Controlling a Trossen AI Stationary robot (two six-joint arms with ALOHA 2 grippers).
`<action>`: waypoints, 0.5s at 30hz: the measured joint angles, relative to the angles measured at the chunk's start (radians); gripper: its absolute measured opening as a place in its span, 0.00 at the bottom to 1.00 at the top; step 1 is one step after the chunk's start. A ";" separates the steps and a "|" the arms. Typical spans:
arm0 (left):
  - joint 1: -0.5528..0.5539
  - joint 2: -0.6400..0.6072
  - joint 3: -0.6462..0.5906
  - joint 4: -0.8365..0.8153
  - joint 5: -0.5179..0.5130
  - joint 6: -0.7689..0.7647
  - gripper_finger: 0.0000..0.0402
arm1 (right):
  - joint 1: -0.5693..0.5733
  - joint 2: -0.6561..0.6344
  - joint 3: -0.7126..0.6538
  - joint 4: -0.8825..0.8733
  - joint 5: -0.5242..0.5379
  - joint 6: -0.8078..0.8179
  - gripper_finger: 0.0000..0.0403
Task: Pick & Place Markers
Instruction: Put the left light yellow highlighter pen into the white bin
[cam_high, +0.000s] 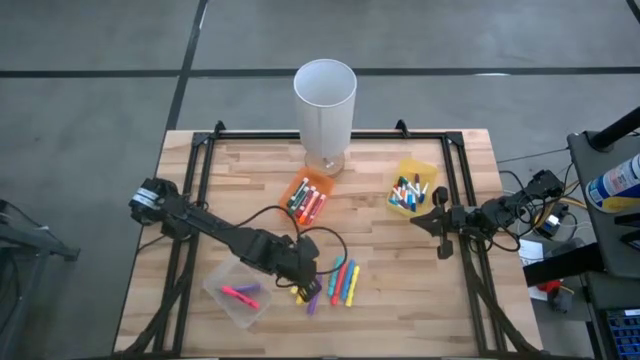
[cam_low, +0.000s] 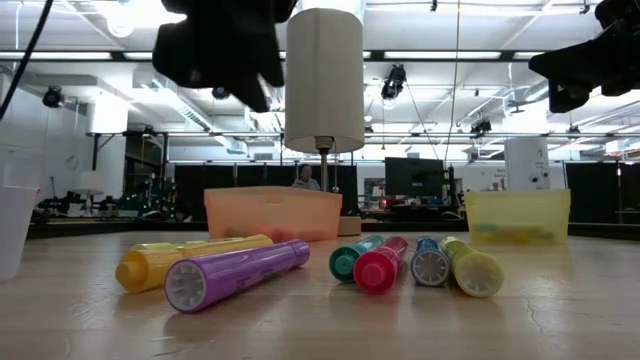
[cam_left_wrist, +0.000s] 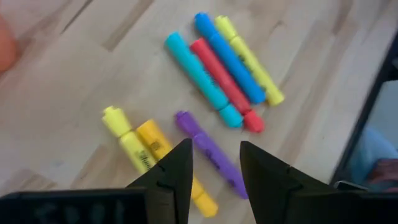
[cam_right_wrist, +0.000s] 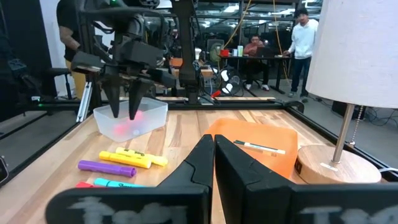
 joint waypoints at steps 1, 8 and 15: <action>-0.001 0.000 0.000 0.018 -0.007 0.000 0.31 | 0.000 0.000 0.000 0.000 0.000 0.000 0.02; 0.001 0.004 -0.001 0.150 -0.052 0.044 0.31 | 0.000 0.000 0.000 0.000 0.000 0.000 0.02; 0.023 0.004 -0.082 0.068 -0.079 -0.065 0.31 | 0.000 0.000 0.000 0.000 0.000 0.000 0.02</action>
